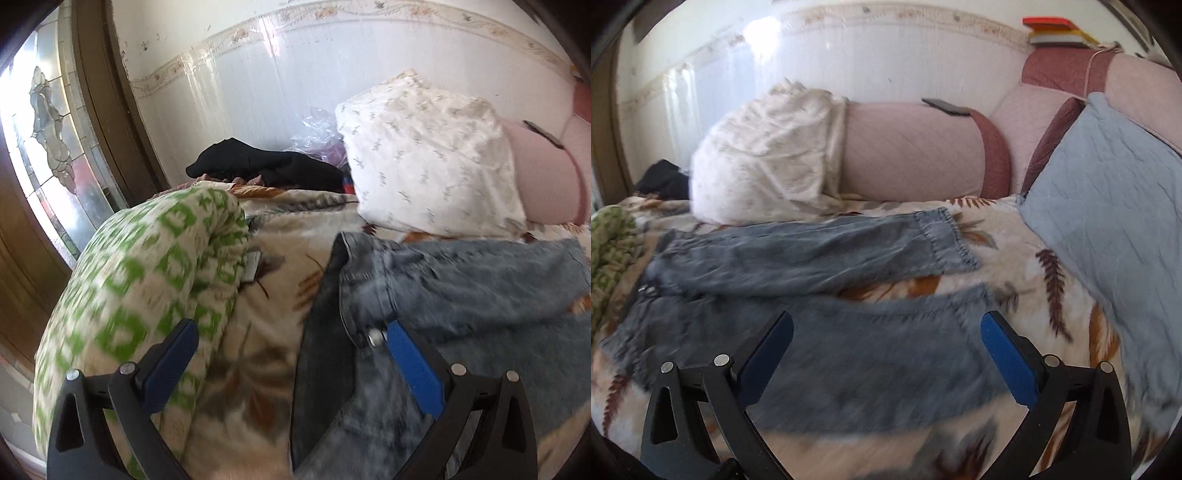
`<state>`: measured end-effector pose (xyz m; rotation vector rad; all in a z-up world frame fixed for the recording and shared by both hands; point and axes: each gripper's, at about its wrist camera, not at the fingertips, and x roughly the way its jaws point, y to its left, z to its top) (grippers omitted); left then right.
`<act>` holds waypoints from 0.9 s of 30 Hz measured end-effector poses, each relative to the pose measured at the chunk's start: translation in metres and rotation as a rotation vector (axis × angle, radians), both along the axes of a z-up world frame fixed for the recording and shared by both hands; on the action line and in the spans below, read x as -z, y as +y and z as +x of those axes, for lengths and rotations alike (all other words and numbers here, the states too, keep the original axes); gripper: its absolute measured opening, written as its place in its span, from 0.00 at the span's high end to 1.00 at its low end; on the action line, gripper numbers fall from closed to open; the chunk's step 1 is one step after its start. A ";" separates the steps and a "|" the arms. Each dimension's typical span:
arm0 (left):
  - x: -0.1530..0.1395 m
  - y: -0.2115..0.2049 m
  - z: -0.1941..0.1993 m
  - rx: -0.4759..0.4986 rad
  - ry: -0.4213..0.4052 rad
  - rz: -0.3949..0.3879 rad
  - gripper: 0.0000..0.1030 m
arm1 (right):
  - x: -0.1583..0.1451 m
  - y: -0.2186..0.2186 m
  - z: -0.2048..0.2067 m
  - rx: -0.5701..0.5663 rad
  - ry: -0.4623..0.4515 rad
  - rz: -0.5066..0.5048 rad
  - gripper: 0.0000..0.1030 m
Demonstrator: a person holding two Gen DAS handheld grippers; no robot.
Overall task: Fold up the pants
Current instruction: 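Grasp the jeans waistband with the left gripper while the right gripper grasps a leg hem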
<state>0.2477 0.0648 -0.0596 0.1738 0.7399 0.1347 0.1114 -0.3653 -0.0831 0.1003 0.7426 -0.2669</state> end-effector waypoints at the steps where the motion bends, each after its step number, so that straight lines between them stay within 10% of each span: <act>1: 0.001 -0.001 0.014 0.000 0.013 0.003 0.00 | 0.001 -0.014 0.016 0.013 0.018 0.007 0.01; 14: 0.054 -0.008 0.183 -0.050 0.235 -0.006 0.00 | 0.066 -0.169 0.216 0.201 0.183 0.163 0.00; 27: 0.081 0.003 0.238 -0.045 0.319 -0.067 0.10 | 0.120 -0.199 0.280 0.218 0.290 0.316 0.13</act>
